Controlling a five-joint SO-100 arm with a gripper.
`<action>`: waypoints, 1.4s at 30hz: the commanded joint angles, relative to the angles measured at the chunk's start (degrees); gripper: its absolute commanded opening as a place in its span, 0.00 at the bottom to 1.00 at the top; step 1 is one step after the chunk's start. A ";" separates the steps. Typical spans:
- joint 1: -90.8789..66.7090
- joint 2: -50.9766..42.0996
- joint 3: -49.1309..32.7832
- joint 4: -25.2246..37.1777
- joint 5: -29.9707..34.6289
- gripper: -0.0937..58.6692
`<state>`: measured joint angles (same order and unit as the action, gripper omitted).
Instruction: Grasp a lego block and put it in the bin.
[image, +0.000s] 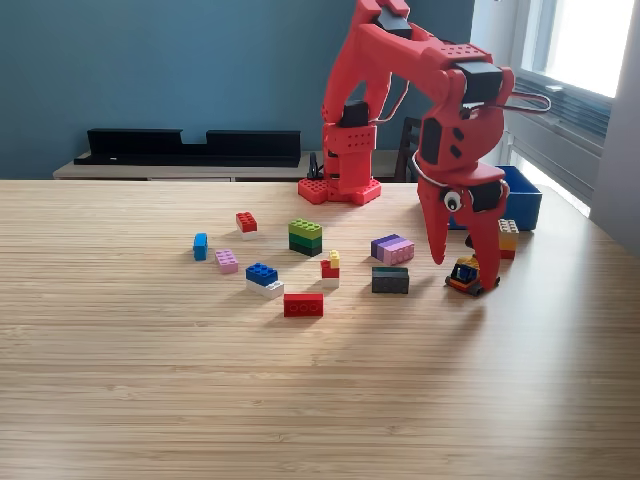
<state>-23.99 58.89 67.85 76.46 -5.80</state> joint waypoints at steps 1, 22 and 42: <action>-1.41 -1.23 -6.86 1.41 0.00 0.55; -4.13 -5.98 -11.43 1.76 4.13 0.00; 1.76 7.91 -17.31 7.65 5.45 0.00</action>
<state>-23.03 53.17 53.70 83.06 0.79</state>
